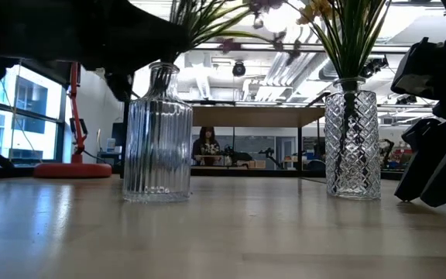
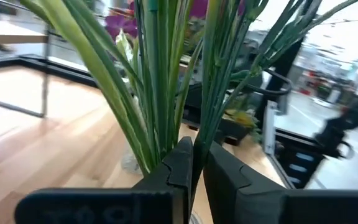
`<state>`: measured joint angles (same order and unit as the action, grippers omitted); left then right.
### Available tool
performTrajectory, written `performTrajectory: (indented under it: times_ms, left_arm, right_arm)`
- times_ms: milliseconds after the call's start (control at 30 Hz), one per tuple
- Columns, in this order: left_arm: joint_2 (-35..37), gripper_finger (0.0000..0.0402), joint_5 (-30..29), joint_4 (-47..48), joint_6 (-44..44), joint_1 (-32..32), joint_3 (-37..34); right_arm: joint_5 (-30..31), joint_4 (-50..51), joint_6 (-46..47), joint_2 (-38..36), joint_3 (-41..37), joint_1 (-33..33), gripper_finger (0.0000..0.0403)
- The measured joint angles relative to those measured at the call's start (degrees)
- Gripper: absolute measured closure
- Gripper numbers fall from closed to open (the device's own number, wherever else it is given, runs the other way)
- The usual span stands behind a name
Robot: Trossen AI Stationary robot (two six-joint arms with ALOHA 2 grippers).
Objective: Pick and place flowers into a vace then onto a shelf
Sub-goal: Put the pink flowers into the bottom vase
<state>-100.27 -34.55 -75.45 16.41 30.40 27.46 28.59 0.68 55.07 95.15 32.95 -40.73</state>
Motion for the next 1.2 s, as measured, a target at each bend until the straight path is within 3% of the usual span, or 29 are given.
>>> performTrajectory:
  times_ms: [167, 467, 600, 933, 1200]
  left_arm:
    - [0.0, 0.0327, -8.3, -0.1, 0.7, 1.7, 0.0]
    - [0.0, 0.0228, -6.2, 0.4, 4.9, 1.7, 0.0]
    - [0.0, 0.0203, -4.5, 0.5, 4.9, 2.1, 0.0]
    - [0.0, 0.0223, -9.7, 3.2, 5.1, 7.2, 0.0]
    - [0.0, 0.0240, -9.5, 3.2, 5.1, 7.5, 0.0]
  right_arm:
    - [0.0, 0.1, 0.0, 0.0, 0.0, 0.0, 0.0104]
    - [0.0, 0.3, 0.0, 0.0, 0.0, 0.0, 0.0104]
    - [-0.1, 0.4, 0.0, 0.0, 0.0, 0.0, 0.0104]
    - [-0.1, 0.7, -0.1, 0.0, 0.0, 0.0, 0.0104]
    - [-2.3, -2.2, -2.1, 0.4, -0.1, -0.8, 0.0104]
